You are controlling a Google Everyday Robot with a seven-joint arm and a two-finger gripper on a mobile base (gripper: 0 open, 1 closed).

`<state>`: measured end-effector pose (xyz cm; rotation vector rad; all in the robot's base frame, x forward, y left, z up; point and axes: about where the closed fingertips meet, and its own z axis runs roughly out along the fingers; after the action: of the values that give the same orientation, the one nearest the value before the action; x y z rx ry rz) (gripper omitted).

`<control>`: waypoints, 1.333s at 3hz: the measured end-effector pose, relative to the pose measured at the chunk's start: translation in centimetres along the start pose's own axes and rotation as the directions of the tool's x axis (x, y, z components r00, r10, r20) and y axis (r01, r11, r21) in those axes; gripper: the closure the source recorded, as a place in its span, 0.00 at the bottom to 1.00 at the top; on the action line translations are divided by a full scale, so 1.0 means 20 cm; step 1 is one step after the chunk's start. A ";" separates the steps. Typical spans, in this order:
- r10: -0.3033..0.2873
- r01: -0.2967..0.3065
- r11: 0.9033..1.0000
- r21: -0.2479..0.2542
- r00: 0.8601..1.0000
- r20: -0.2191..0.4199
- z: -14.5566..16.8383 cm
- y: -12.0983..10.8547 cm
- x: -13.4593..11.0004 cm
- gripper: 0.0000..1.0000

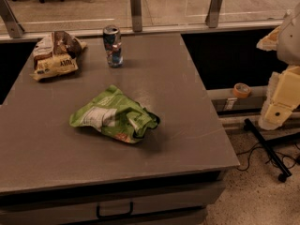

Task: Pick green rice chip bag

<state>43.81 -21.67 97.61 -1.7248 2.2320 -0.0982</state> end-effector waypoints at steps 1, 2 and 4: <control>0.000 0.000 1.000 0.000 1.000 0.000 0.00 0.00 0.00 0.00; 0.024 -0.021 0.999 -0.042 0.998 0.060 0.07 0.08 -0.13 0.00; 0.235 -0.184 0.960 -0.209 0.939 0.251 0.22 0.29 -0.59 0.00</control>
Offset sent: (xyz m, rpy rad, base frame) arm -0.0149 0.0865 -0.0370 0.2103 0.0973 0.0070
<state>42.25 -8.22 94.37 -1.4651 2.2526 0.3842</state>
